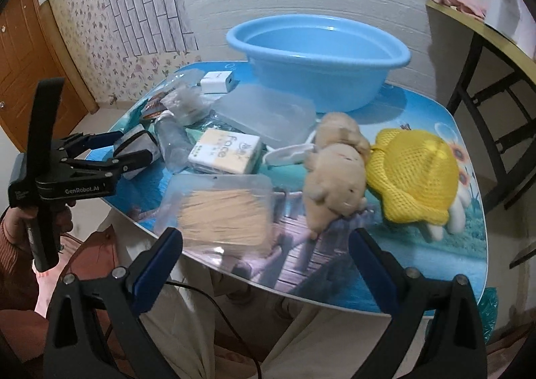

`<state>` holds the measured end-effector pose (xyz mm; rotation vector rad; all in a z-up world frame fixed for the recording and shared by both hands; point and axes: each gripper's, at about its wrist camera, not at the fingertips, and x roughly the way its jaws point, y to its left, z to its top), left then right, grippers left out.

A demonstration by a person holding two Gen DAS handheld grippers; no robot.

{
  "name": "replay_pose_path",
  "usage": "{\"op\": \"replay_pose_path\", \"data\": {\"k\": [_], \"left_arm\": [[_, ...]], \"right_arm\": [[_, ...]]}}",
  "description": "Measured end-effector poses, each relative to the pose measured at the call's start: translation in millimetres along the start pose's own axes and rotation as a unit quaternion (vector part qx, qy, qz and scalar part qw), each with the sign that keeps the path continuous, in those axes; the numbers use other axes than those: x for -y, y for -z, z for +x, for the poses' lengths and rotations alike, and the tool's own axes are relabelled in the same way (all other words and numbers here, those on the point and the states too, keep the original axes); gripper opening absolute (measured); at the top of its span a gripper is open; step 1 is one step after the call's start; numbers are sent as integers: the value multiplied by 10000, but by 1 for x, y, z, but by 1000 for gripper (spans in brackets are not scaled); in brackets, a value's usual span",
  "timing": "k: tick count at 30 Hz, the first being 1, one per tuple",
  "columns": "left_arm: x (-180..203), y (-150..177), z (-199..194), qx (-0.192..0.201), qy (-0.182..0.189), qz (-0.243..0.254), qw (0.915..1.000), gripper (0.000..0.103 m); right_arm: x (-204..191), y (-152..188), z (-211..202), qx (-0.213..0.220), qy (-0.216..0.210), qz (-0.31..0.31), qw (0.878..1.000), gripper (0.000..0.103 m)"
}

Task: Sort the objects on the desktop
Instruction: 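Reach the right tool to the toothpick box while the left tool reaches the floss-pick box, then close the right tool on the toothpick box while the left tool grips the floss-pick box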

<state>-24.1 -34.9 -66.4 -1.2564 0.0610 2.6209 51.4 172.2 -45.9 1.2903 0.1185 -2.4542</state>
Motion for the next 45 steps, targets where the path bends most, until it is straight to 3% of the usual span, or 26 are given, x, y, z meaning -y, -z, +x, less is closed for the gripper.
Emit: {"op": "replay_pose_path", "data": {"k": [8,18,23,29,31,45], "left_arm": [[-8,5,-7,19,29,-58,10000,85],[1,13,-16,72,-232,213,9995,85],[5,13,-11,68,-356,344,9988,85],[2,15,-3,-29,-331,249,9991,86],[2,17,1,-125,-300,221,9992,86],[27,22,-7,-240,-98,-80,9996,83]], "right_arm": [[-27,-4,17,-161,59,-252,9995,103],[-35,-11,32,-283,93,-97,9995,103],[-48,-13,40,-341,141,-358,9987,103],[-43,-15,56,-450,163,-273,9985,103],[-40,-15,53,-381,112,-201,9990,97],[-28,-10,38,-284,148,-154,9994,96]]}}
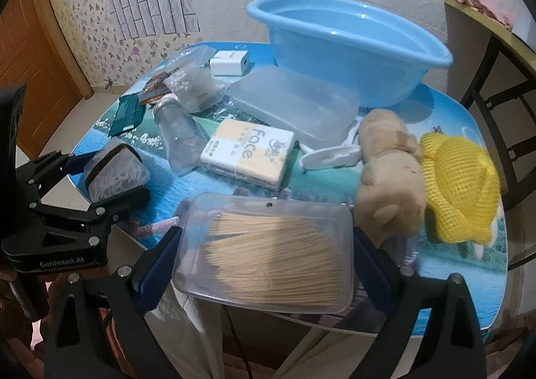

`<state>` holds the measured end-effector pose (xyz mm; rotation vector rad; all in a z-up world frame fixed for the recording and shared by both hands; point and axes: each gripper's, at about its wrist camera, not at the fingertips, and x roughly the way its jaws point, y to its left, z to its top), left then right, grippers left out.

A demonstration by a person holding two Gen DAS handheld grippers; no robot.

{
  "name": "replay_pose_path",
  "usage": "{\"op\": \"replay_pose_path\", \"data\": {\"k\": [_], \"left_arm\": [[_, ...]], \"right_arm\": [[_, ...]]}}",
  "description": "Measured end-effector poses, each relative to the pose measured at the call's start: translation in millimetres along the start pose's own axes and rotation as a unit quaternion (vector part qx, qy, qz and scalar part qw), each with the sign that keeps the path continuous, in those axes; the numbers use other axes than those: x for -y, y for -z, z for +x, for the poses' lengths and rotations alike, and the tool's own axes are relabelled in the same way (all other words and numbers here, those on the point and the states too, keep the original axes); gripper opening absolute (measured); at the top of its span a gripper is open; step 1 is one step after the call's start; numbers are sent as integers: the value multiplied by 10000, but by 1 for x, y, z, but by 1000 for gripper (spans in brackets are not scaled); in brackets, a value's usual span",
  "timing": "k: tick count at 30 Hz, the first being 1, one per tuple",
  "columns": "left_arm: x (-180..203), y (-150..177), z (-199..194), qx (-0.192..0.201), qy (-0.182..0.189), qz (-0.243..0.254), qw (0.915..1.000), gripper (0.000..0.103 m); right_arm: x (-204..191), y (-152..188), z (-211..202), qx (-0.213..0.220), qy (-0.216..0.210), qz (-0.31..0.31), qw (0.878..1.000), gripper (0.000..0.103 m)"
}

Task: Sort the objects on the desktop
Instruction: 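Close the right tool on the toothpick box while the left tool grips the floss-pick box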

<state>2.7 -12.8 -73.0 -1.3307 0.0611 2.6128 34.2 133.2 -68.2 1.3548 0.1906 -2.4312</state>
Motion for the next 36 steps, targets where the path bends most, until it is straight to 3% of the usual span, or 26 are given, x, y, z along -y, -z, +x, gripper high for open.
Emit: {"op": "replay_pose_path", "data": {"k": [11,21,26,36], "left_arm": [[11,-5,6,-156,-54,-107,9998,83],[16,-5,9,-143,-175,53,9997,84],[12,-7,6,-144,-87,55,9998,83],[3,-35,-32,272,-57,-138,9995,83]], "right_arm": [[11,6,2,-83,-136,54,9999,97],[-2,12,7,-1,-144,-408,9991,97],[7,13,7,34,-325,-192,9993,95],[17,-4,-38,690,-554,-111,9960,95]]}}
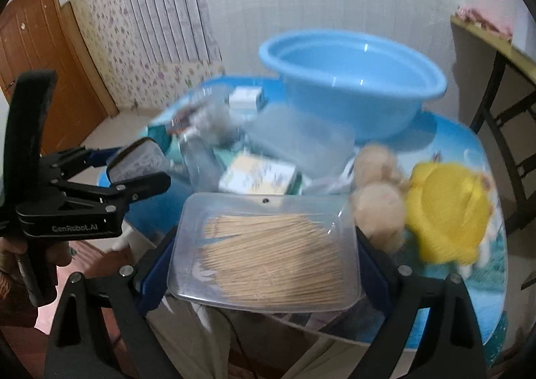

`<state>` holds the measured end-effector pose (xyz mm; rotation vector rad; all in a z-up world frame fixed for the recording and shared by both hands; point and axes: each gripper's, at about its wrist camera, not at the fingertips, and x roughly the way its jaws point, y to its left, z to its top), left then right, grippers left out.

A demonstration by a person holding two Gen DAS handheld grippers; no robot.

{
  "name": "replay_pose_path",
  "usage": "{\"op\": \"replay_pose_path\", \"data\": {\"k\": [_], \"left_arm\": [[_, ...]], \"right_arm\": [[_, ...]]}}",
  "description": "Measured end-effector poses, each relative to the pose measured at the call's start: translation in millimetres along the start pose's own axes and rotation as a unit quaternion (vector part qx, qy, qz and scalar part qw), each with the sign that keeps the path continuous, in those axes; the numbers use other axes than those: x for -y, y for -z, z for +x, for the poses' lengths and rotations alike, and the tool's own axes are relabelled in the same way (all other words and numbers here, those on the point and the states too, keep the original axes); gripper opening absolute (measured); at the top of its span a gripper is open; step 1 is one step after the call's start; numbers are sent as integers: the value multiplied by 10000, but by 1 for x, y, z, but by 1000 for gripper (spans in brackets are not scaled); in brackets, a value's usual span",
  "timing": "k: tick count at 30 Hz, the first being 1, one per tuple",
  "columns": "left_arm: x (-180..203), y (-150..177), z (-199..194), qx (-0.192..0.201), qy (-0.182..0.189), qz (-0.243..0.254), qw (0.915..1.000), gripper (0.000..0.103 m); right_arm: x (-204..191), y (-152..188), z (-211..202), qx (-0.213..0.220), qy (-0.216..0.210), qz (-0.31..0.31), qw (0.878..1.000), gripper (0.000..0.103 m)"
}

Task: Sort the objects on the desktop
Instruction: 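Close the right tool on the toothpick box while the left tool grips the floss-pick box, then carry both boxes over the blue basin and open both tools to drop them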

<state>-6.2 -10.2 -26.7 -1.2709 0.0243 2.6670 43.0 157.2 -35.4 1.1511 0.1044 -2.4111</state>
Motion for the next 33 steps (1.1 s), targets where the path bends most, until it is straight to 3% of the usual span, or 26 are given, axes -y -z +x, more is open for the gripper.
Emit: {"op": "replay_pose_path", "data": {"k": [15,25,33], "left_arm": [[24,-78,-23,513,198,329,9979,84],[59,-134,10,597,496,646,9949,84],[81,-165,53,424,649,844,9934,84]], "right_arm": [[26,-68,-51,1016,-197,-35,9946,95],[74,-99,-38,1151,-12,315,9929,95],[104,-119,-13,1152,77,462,9922,95]]}}
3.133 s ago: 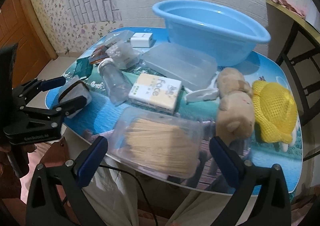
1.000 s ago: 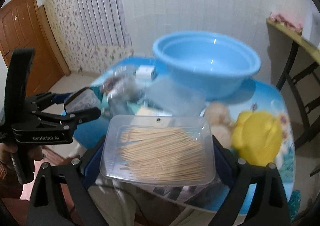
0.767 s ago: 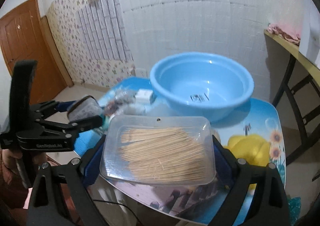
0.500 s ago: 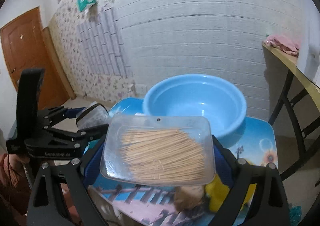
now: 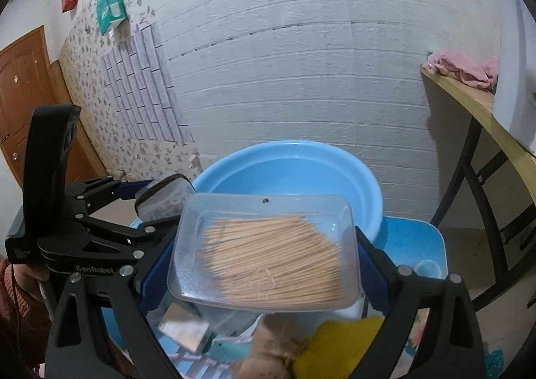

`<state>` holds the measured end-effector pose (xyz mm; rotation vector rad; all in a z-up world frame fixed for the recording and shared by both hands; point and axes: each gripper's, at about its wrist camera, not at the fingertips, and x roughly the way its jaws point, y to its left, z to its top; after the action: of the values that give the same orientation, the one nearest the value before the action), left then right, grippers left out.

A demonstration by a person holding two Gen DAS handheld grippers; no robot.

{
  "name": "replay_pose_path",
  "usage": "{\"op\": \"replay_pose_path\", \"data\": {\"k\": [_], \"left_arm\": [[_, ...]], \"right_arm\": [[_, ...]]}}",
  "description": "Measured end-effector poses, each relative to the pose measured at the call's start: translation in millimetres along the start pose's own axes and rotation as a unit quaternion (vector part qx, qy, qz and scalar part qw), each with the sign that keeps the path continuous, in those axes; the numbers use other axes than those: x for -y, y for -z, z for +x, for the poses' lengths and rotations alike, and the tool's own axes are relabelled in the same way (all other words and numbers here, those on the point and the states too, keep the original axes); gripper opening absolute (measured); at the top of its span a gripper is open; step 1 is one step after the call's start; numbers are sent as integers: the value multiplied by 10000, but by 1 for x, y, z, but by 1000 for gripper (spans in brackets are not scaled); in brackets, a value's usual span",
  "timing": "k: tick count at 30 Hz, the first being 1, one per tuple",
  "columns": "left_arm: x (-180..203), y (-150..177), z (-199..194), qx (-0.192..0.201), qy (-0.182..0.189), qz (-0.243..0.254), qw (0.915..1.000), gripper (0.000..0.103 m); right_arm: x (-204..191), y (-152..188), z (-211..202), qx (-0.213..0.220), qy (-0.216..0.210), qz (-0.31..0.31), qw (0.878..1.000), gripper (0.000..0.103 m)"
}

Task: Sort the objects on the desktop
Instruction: 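Carry both boxes over the blue basin and open both tools to drop them, then withdraw both open tools from the basin back over the table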

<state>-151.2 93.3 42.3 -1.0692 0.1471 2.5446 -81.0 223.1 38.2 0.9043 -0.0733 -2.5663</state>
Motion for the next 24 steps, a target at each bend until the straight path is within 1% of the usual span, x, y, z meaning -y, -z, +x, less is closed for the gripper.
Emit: {"op": "replay_pose_path", "data": {"k": [6,11,18,20,22,24], "left_arm": [[5,-4,28,-118,-70,302,9995,84],[2,-1,45,-287,-1,239,9993,84],[-9,2,43,-266,-69,154,9995,85],[-13,5,39,-244,-88,95,9996,86],[-18,8,32,-232,-115,1,9997,92],[-24,11,26,-206,-101,-191,9996,95]], "right_arm": [[15,-5,21,-91,117,104,9998,95],[16,-7,40,-152,140,96,9997,95],[22,1,63,-468,250,216,9984,95],[23,2,66,-536,211,275,9980,95],[25,2,67,-599,81,407,9973,95],[23,4,63,-602,7,475,9971,95]]}}
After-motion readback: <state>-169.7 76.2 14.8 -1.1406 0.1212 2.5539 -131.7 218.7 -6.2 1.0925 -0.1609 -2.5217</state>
